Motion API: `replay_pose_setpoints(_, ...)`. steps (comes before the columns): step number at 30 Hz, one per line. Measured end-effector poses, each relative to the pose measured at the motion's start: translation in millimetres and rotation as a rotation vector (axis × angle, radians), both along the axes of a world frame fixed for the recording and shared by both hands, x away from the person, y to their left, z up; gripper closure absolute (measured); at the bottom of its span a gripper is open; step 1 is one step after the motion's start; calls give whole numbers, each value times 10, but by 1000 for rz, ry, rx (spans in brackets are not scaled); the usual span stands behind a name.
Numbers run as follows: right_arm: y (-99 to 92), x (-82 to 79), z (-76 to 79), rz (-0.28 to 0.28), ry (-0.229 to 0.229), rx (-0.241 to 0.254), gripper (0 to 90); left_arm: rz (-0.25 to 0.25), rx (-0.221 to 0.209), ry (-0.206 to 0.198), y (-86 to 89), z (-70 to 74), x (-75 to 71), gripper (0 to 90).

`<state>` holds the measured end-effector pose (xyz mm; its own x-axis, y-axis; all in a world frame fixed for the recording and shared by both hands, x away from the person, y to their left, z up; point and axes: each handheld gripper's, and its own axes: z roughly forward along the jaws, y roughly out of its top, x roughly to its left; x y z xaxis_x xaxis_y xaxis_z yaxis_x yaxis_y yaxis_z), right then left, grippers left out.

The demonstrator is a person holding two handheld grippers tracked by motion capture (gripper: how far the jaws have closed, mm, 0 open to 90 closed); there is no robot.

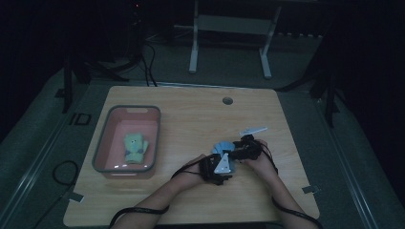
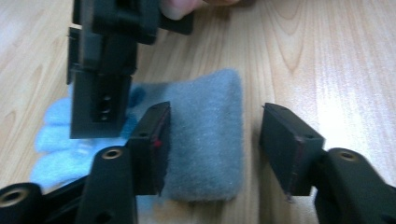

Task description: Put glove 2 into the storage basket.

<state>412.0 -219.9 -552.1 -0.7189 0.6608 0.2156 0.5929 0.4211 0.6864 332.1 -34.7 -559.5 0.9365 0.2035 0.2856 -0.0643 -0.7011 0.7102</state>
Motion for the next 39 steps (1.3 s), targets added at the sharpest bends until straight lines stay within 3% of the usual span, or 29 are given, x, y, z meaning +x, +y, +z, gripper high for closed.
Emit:
replay_pose_setpoints(2,10,-23,0,8,-14,-16,316,14,4,-12,6,-5,5,576)
replay_pose_setpoints(5,35,-52,8,24,-10,-23,385,17,-1,9,14,-4,21,639)
replay_pose_setpoints(10,45,-20,11,56,48,17,561,13,16,24,22,39,48,708)
replay_pose_setpoints(15,71,14,-21,89,131,72,738,11,6,68,43,63,78,737)
replay_pose_setpoints(21,48,31,6,73,154,141,774,17,10,84,105,124,77,755)
replay_pose_setpoints(39,307,-19,455,112,62,173,777,5,39,65,444,652,57,761)
